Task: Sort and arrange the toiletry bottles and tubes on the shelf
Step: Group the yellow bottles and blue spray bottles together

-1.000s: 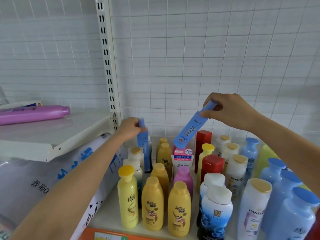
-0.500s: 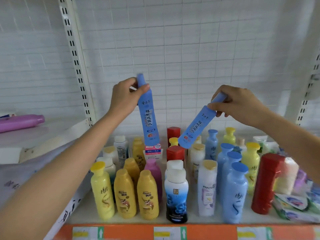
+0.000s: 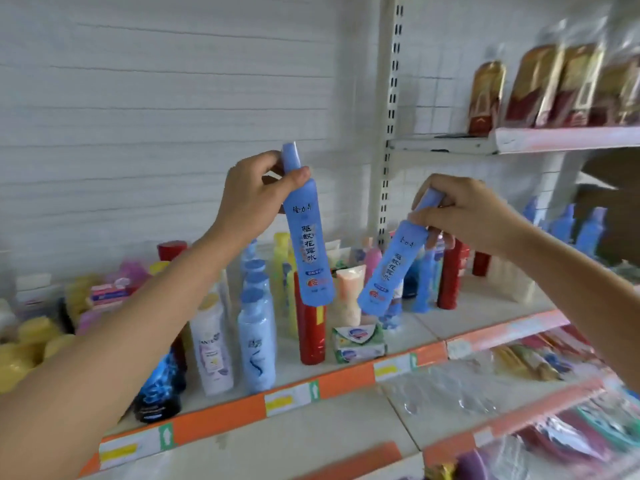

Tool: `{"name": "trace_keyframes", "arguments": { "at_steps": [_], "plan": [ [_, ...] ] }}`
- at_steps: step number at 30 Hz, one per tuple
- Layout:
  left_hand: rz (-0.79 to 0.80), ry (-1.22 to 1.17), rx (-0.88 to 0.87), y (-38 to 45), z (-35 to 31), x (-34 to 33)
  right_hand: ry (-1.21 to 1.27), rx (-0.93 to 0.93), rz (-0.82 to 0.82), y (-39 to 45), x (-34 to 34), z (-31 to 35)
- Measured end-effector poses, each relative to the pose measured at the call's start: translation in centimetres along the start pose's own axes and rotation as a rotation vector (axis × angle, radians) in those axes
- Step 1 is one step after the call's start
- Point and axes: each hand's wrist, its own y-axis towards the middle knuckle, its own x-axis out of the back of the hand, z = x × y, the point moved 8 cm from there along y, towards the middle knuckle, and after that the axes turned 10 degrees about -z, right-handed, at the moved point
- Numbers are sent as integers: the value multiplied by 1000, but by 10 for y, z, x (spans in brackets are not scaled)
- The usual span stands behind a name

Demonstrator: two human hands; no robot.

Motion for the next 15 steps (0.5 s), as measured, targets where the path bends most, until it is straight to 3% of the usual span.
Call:
{"name": "trace_keyframes", "arguments": {
  "at_steps": [15],
  "plan": [
    [351, -178, 53, -48, -28, -272, -249, -327, -173, -92, 158, -202]
  ]
}}
